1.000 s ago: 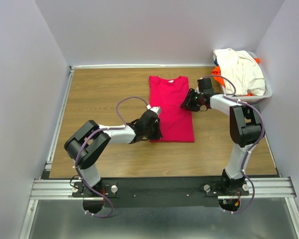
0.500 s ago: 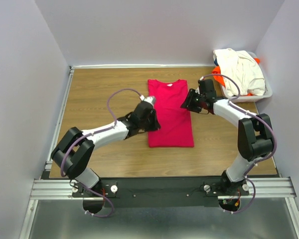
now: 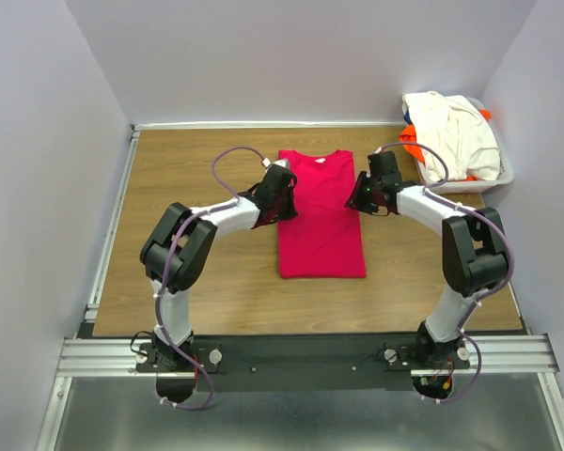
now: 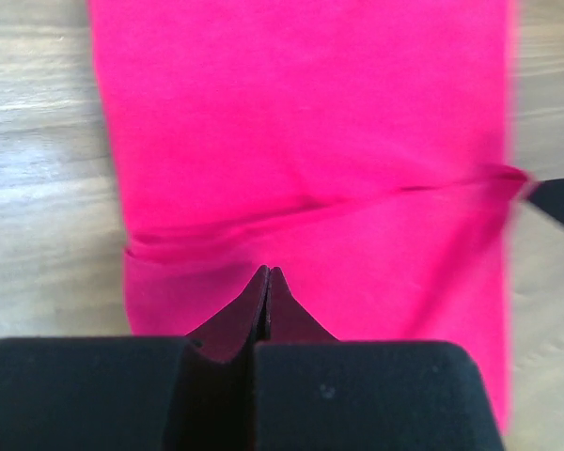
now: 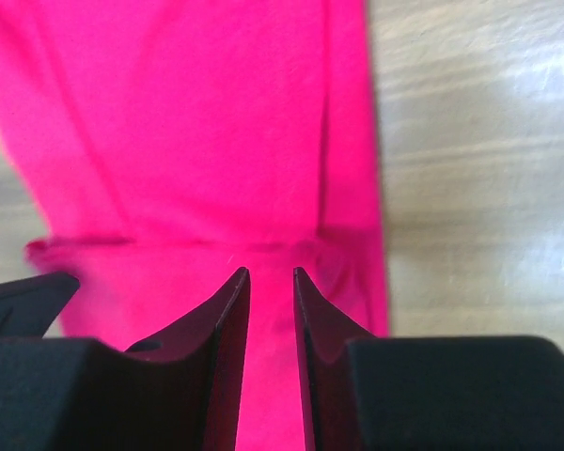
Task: Fold and stack the t-shirts
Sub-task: Fold the tshirt
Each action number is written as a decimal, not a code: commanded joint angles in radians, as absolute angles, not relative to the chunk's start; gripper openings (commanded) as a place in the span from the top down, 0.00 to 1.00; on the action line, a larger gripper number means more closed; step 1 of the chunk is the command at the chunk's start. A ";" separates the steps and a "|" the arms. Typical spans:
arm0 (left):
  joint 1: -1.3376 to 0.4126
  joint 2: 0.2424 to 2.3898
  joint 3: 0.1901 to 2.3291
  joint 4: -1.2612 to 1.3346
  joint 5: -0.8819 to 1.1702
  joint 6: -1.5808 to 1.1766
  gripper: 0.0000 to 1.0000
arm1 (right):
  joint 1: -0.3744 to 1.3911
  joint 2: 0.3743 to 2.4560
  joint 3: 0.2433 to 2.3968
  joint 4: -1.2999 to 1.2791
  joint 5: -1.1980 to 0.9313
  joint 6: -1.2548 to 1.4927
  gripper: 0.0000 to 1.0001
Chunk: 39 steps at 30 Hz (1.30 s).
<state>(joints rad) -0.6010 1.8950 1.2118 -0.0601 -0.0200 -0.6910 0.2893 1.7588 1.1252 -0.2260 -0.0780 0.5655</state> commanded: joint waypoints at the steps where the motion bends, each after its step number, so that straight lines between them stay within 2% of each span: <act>1: -0.559 1.957 1.246 -0.081 -0.078 -0.678 1.00 | 0.293 1.827 1.177 -0.238 -0.005 0.548 0.68; 8: -0.538 2.039 1.259 -0.087 -0.078 -0.672 1.00 | 0.295 1.925 1.184 -0.244 0.029 0.537 0.69; 13: -0.538 2.014 1.166 -0.052 -0.061 -0.689 1.00 | 0.304 1.945 1.161 -0.244 0.035 0.525 0.69; 28: -0.538 1.686 0.761 0.077 -0.005 -0.742 1.00 | 0.489 1.864 1.039 -0.241 0.048 0.545 0.69; 31: -0.535 1.631 0.742 0.066 -0.009 -0.744 1.00 | 0.494 1.821 1.019 -0.242 0.025 0.551 0.68; 35: -0.528 1.591 0.767 0.048 -0.029 -0.744 1.00 | 0.494 1.789 1.023 -0.247 0.069 0.546 0.62; 39: -0.499 1.623 0.827 0.021 -0.034 -0.715 1.00 | 0.492 1.796 1.080 -0.270 0.075 0.532 0.61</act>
